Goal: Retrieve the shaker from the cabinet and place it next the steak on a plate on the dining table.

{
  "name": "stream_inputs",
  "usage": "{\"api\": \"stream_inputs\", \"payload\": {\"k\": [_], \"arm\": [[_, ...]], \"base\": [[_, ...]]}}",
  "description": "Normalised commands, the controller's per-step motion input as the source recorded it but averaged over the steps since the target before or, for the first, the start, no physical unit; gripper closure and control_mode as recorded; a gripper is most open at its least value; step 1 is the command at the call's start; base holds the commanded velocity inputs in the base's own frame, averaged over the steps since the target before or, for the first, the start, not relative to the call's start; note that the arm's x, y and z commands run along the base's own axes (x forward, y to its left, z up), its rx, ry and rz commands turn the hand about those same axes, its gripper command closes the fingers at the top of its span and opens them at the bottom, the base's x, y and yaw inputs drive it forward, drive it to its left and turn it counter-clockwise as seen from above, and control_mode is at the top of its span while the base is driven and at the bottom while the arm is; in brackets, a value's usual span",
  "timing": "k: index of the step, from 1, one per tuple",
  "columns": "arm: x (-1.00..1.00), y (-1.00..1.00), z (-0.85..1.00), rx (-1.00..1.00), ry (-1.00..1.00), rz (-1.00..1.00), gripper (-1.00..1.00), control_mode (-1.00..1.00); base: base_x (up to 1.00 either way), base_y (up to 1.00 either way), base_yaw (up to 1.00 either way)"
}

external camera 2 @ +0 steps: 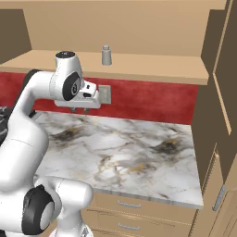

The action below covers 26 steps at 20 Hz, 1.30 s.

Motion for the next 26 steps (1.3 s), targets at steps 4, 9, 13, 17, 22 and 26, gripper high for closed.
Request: {"api": "stream_inputs", "payload": {"k": [4,9,13,17,22,26], "arm": [[-0.53,0.00,0.01,0.00,-0.15,0.00,-1.00,-1.00],[-0.80,0.01,0.14,-0.05,-0.43,0.00,-1.00,-1.00],[-0.79,0.00,0.41,0.00,-0.37,0.00,-1.00,-1.00],[-0.53,-0.01,0.67,0.00,-0.24,0.00,-1.00,-1.00],[-0.23,-0.09,0.72,0.00,-0.20,0.00,-1.00,-1.00],[-0.06,-0.05,0.69,0.00,-0.13,0.00,-1.00,-1.00]], "base": [[0.00,0.00,0.00],[0.00,0.00,0.00],[0.00,0.00,0.00],[0.00,0.00,0.00],[0.00,0.00,0.00],[0.00,0.00,0.00]]}}
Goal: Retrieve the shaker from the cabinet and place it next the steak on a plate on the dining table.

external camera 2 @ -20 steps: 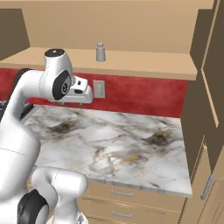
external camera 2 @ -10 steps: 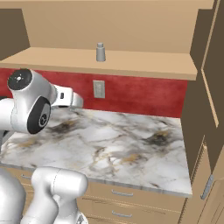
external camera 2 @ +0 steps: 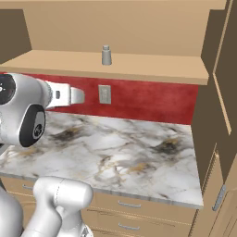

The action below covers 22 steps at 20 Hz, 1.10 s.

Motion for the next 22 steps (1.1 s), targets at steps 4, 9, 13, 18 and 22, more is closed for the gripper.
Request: {"api": "stream_inputs", "payload": {"k": [4,9,13,18,22], "arm": [[0.00,-0.08,0.62,0.00,-0.05,0.00,-1.00,-1.00],[0.12,-0.11,0.38,0.00,-0.05,0.01,-1.00,-1.00],[0.15,-0.17,0.25,0.00,-0.03,0.00,-1.00,-1.00],[0.36,-0.12,0.05,0.00,-0.03,0.00,-1.00,-1.00],[0.44,-0.04,0.04,0.00,-0.02,0.00,-1.00,-1.00]], "base": [[0.00,0.00,0.00],[0.00,0.00,0.00],[0.00,0.00,0.00],[0.00,0.00,0.00],[0.00,0.00,0.00]]}}
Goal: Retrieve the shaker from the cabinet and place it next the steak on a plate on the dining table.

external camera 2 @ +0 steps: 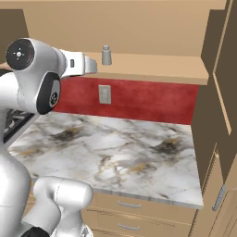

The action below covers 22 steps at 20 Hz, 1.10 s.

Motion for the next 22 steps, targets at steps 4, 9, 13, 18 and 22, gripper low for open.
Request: {"api": "stream_inputs", "payload": {"k": [4,9,13,18,22], "arm": [[0.49,0.00,0.01,0.00,-0.06,0.01,-1.00,-1.00],[0.46,0.00,0.00,0.00,-0.06,0.01,-1.00,-1.00],[0.48,-0.03,0.00,0.00,0.00,0.00,-1.00,-1.00],[0.42,-0.11,0.00,0.00,0.00,0.00,-1.00,-1.00],[0.44,-0.12,0.00,0.00,0.00,0.00,-1.00,-1.00]], "base": [[0.00,0.00,0.00],[0.00,0.00,0.00],[0.00,0.00,0.00],[0.00,0.00,0.00],[0.00,0.00,0.00]]}}
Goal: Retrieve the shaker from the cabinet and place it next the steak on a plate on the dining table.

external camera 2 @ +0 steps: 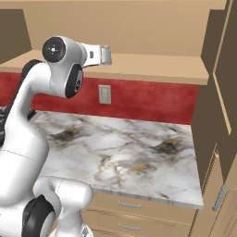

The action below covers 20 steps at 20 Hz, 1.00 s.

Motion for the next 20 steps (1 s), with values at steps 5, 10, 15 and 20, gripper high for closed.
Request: {"api": "stream_inputs", "payload": {"k": [5,10,15,20], "arm": [[0.50,-0.02,0.00,0.00,0.00,0.00,-1.00,-1.00],[0.46,0.00,-0.13,0.00,0.00,0.00,-1.00,-1.00],[0.37,0.00,-0.02,0.00,0.00,0.00,-1.00,-1.00],[0.31,0.00,0.00,0.00,0.00,0.00,-1.00,-1.00]], "base": [[0.00,0.00,0.00],[0.00,0.00,0.00],[0.00,0.00,0.00],[0.00,0.00,0.00]]}}
